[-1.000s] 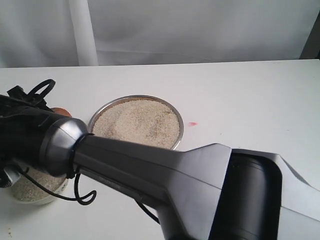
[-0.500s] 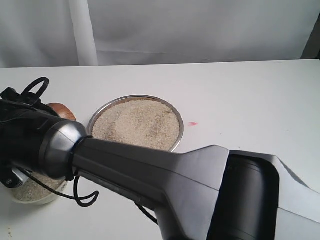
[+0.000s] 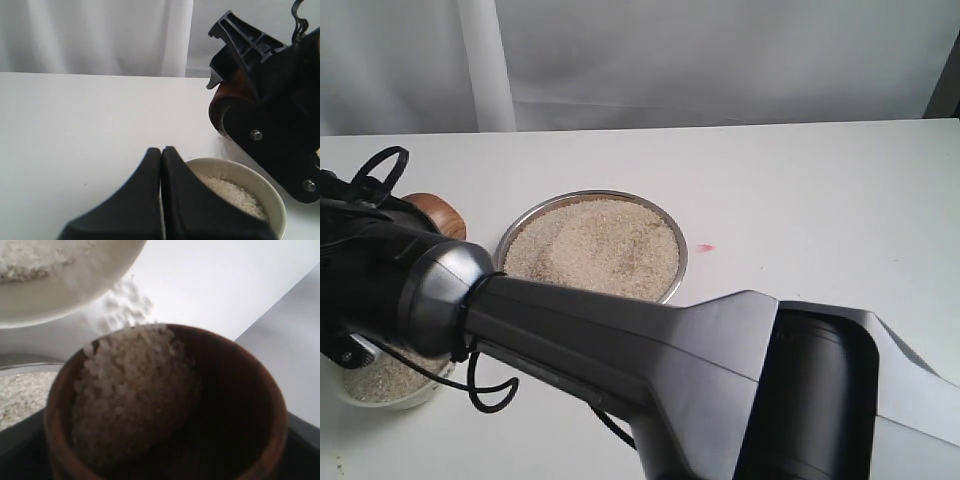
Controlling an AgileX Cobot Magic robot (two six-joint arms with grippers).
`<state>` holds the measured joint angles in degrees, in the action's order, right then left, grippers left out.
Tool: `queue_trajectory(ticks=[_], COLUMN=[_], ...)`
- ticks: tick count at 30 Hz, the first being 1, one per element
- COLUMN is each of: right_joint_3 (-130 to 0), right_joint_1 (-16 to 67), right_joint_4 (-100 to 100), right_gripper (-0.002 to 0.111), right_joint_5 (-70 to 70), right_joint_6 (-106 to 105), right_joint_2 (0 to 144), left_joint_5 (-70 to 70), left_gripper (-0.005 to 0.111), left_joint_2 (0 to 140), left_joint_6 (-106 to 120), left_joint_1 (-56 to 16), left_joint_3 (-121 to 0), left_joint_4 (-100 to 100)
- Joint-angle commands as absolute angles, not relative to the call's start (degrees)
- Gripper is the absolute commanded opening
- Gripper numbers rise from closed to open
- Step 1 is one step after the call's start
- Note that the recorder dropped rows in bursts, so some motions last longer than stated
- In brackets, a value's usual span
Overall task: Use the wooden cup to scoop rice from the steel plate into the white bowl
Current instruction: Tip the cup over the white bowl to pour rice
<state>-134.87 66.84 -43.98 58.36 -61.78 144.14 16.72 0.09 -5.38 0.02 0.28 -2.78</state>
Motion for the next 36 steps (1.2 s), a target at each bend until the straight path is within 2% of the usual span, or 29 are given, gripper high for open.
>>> queue_trajectory(ticks=[1, 36], right_joint_3=[-135.36, -135.36], right_joint_1=[66.89, 67.32], right_joint_4=[-46.15, -51.64], right_gripper=[0.0, 0.0], right_joint_5=[57.0, 55.62], right_joint_6=[-64.11, -68.98], right_joint_2=[143.48, 143.48], left_joint_5=[16.3, 16.3], left_gripper=[0.0, 0.0], left_joint_2=[0.0, 0.0], left_joint_6=[-5.52, -5.52], left_joint_1=[-0.26, -0.26], left_joint_3=[0.0, 0.0], left_joint_4=[-2.52, -2.52])
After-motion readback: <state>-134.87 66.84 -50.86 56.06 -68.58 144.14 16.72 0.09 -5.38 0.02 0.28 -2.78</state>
